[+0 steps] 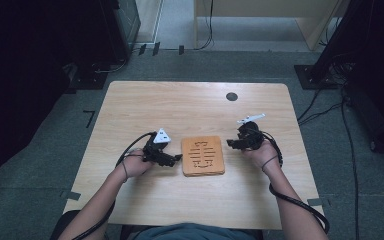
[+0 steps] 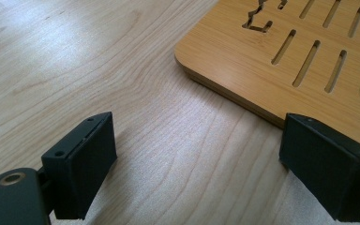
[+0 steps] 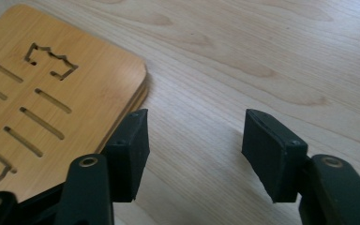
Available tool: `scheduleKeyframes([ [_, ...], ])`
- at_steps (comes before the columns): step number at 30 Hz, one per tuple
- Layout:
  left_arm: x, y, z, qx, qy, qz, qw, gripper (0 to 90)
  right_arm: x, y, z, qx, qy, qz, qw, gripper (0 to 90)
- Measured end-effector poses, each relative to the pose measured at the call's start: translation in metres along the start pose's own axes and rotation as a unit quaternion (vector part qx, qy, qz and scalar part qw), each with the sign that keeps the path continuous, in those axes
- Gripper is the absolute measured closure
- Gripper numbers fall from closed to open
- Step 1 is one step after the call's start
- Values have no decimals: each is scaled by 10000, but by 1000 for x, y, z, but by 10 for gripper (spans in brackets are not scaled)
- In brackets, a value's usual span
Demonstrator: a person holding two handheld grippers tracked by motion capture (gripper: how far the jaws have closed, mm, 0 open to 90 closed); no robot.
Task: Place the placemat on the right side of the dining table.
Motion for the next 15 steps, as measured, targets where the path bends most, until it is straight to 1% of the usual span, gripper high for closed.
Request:
scheduleKeyframes([
  [1,0,0,0,-1,0,0,10000,102,4,-2,0,40,-1,57,10000,420],
  [4,0,0,0,-3,0,0,10000,102,6,-4,0,54,9,106,9999,409],
  [6,0,0,0,-1,1,-3,10000,102,9,-5,0,62,-38,110,9999,405],
  [10,0,0,0,0,1,-2,10000,102,9,-6,0,68,-44,78,9999,407],
  [15,0,0,0,-2,1,-1,10000,102,10,-6,-1,52,-14,149,9999,383],
])
Point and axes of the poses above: each handheld gripper's, and its own axes: z roughly backward along the jaws, y roughly out of its underside, x roughly to its left, the point moved 5 cm from there along -z, roughly forward along the jaws, and after that the axes turned 4 degrees about -y, right-handed, at the moved point
